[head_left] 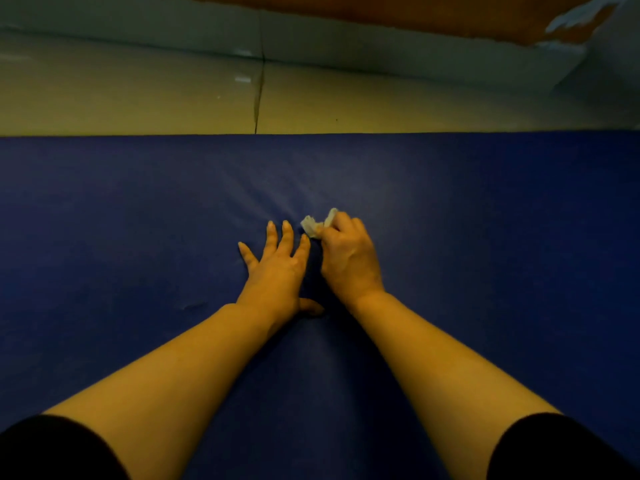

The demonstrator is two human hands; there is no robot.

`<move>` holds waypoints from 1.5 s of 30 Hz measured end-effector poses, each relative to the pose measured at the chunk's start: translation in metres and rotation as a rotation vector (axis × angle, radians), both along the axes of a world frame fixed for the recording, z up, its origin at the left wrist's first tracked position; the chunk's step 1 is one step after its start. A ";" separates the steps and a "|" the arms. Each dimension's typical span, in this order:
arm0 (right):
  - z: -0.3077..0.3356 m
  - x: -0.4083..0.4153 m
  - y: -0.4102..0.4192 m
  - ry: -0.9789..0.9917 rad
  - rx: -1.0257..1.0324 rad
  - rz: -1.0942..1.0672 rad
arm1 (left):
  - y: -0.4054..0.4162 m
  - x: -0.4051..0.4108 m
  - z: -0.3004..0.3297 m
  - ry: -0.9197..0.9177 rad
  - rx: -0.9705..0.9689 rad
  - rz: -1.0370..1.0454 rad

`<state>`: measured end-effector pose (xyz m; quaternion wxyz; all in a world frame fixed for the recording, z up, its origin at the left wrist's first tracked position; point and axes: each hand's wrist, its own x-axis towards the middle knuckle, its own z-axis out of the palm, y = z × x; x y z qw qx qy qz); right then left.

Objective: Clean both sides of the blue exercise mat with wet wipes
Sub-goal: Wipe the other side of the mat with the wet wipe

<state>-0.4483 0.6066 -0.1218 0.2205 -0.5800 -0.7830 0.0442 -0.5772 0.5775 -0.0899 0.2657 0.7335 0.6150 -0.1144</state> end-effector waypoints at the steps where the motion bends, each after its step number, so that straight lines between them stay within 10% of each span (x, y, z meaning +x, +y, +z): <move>1: 0.003 0.008 0.002 -0.025 -0.015 0.008 | 0.000 0.000 0.000 0.003 -0.001 0.000; 6: 0.008 0.040 0.008 0.061 0.036 -0.336 | 0.001 0.000 0.000 0.014 -0.008 -0.002; 13: -0.003 0.006 -0.029 0.071 0.026 -0.065 | 0.002 0.002 0.002 0.003 0.014 0.016; 20: 0.002 0.033 -0.031 0.125 0.092 -0.336 | 0.003 0.003 0.003 0.032 0.008 0.020; 26: -0.005 0.021 -0.056 0.069 -0.006 -0.008 | 0.004 0.003 0.004 0.050 0.012 0.015; 32: 0.001 0.050 -0.045 0.084 0.008 -0.315 | 0.004 0.004 0.004 0.062 0.007 0.015; 40: 0.005 0.028 -0.075 0.030 -0.058 -0.015 | 0.006 0.006 0.006 0.088 0.003 0.006; 45: 0.013 0.055 -0.061 0.032 -0.047 -0.313 | 0.005 0.005 0.004 0.088 0.001 0.012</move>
